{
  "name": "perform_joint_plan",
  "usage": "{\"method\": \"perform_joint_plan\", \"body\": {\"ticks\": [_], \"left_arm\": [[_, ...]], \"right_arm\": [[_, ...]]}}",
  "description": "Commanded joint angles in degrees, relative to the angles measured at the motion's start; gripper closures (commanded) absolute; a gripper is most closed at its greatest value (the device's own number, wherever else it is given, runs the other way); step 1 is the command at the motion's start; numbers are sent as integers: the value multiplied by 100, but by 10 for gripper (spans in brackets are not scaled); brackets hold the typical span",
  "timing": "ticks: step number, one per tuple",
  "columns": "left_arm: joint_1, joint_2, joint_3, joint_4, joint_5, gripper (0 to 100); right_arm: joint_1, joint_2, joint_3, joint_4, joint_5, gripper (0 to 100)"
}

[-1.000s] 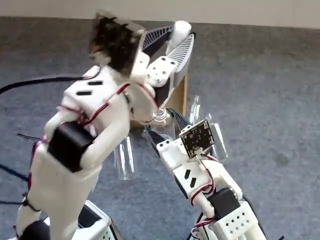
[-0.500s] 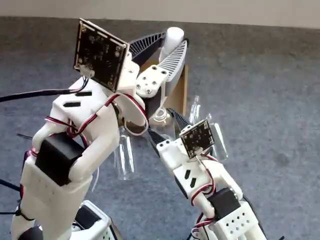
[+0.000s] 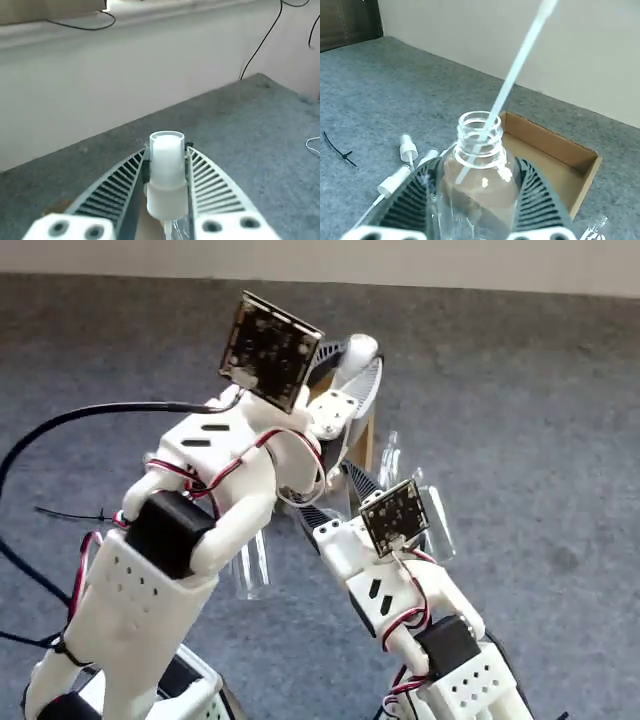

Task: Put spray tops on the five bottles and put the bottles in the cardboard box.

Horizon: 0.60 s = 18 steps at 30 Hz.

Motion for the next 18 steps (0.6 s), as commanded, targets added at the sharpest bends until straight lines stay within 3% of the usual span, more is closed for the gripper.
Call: {"method": "perform_joint_plan", "body": {"ticks": [1, 6, 11, 14, 18], "left_arm": [[48, -330, 145, 70, 18, 986], [31, -1015, 655, 835, 18, 982], [-268, -1578, 1341, 879, -44, 967], [-251, -1666, 1604, 1020, -651, 893], [-251, -1692, 1613, 1064, -791, 864]], "right_arm": [[-13, -127, -40, -180, -44, 995], [-13, -127, -57, -180, -44, 995], [-13, -127, -75, -180, -44, 995], [-13, -127, -40, -180, -44, 995], [-13, -127, -40, -198, -44, 995]]}}
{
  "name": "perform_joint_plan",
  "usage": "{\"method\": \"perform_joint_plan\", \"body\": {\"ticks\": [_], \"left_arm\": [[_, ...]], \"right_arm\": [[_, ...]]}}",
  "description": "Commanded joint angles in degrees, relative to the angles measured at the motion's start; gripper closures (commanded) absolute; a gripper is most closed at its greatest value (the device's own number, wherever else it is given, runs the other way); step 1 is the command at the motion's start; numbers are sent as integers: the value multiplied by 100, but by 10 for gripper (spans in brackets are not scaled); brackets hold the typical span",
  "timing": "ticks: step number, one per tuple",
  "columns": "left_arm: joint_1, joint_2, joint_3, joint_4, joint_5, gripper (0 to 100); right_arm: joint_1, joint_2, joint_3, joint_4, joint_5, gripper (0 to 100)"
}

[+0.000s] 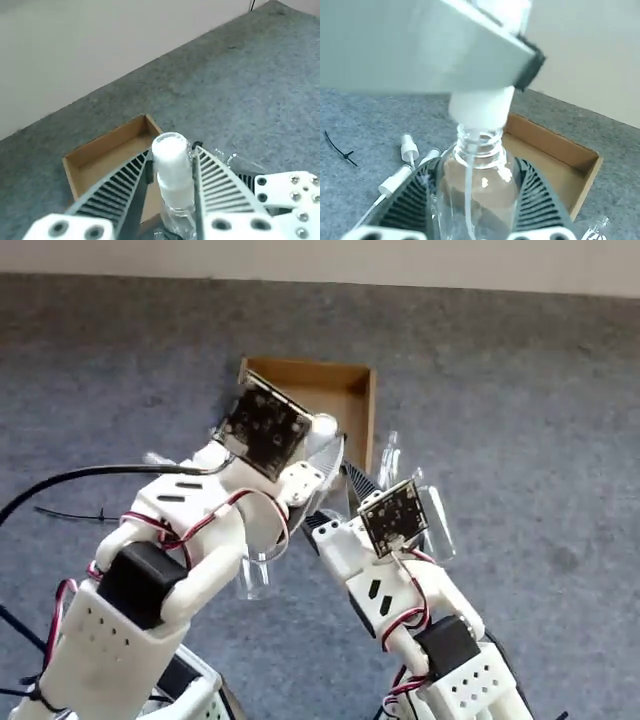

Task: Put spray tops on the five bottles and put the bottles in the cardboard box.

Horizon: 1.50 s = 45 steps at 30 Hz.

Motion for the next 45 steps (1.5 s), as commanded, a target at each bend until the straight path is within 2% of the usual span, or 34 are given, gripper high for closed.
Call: {"method": "perform_joint_plan", "body": {"ticks": [1, 8, 10, 22, 32, 37, 41, 45], "left_arm": [[-84, -163, -48, 44, -141, 863], [-154, -119, -980, 448, -149, 866], [-409, -101, -1051, 448, -149, 867], [-558, -154, -101, 369, -431, 867], [-549, -163, -75, 404, -431, 867], [-593, -382, -330, 404, -431, 867], [-611, -1015, -426, 404, -440, 867], [-1200, -1587, 101, 554, -440, 864]], "right_arm": [[13, -127, -40, -198, -44, 995], [13, -127, -31, -198, -44, 995], [13, -127, -31, -198, -44, 995], [13, -127, -31, -198, -44, 995], [22, -127, -22, -180, -26, 995], [66, -136, 171, -198, 826, 995], [295, -136, 198, -207, 932, 995], [620, -101, 154, -462, 800, 995]]}}
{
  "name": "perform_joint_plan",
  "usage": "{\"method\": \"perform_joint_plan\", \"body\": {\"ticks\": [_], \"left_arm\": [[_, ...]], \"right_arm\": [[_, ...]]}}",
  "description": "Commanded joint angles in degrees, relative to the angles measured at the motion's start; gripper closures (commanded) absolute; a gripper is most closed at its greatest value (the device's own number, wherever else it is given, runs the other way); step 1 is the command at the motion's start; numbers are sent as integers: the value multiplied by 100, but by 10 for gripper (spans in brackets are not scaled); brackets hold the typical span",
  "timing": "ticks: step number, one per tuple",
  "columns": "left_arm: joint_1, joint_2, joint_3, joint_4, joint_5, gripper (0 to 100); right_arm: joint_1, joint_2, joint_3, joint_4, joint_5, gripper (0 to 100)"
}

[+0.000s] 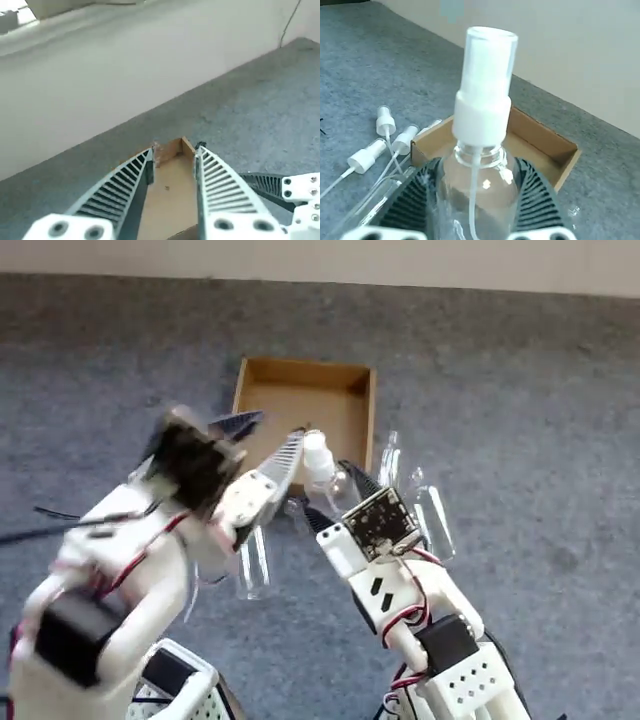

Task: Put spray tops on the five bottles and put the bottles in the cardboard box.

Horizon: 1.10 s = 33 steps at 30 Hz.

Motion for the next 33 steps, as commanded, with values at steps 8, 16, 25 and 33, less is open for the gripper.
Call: {"method": "perform_joint_plan", "body": {"ticks": [8, 16, 25, 33], "left_arm": [[-2352, -936, 2202, -185, -35, 863], [-1305, -954, 3793, -870, -26, 754], [-1464, -954, 4435, -2110, 9, 752], [-1464, -910, 4585, -2418, 0, 755]], "right_arm": [[673, 1508, -1068, -1376, -571, 995], [-84, 4945, -3881, -1508, -844, 995], [-549, 6378, -5446, -251, -1451, 995], [-567, 5569, -5516, 708, -1451, 995]]}}
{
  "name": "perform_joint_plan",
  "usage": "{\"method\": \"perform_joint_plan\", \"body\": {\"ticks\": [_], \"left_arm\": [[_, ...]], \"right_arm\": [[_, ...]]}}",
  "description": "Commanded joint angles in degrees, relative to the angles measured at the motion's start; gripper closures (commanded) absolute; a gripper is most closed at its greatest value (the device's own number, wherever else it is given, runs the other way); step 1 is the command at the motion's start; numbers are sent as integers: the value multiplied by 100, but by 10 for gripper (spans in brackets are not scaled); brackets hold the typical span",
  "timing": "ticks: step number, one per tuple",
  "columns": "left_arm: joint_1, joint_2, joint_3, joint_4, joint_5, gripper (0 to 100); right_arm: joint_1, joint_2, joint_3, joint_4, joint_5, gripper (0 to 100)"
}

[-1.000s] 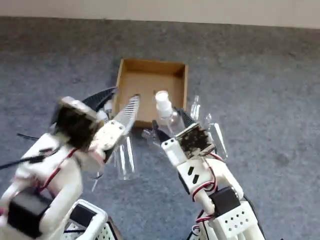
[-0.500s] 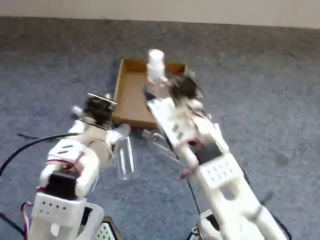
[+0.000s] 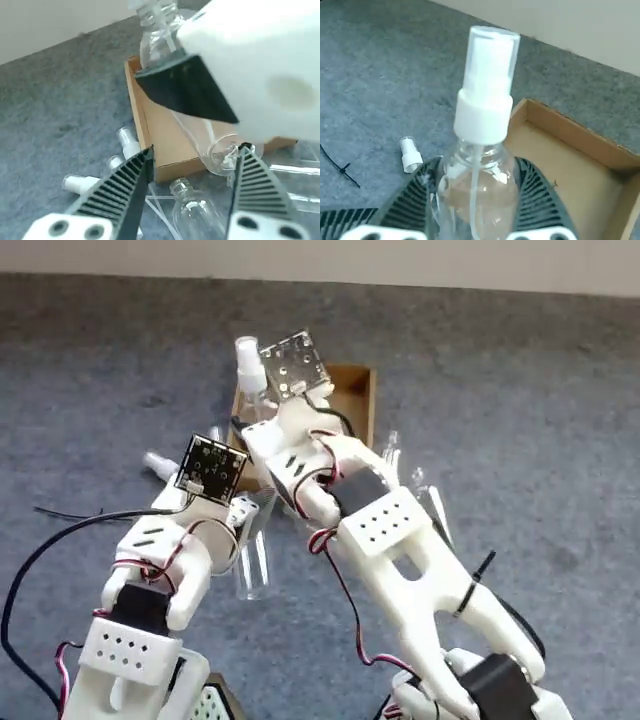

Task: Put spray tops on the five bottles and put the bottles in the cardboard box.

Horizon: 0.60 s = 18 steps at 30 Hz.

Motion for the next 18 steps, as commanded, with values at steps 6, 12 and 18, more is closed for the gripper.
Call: {"method": "perform_joint_plan", "body": {"ticks": [6, 12, 18], "left_arm": [[-40, -31, -40, -185, 9, 755], [-48, -40, -31, -176, 0, 755], [-48, -92, 48, -149, -18, 755]], "right_arm": [[-48, -1042, -374, 989, -53, 995], [-40, -1103, -382, 1297, -35, 995], [251, -954, -374, 198, -18, 995]]}}
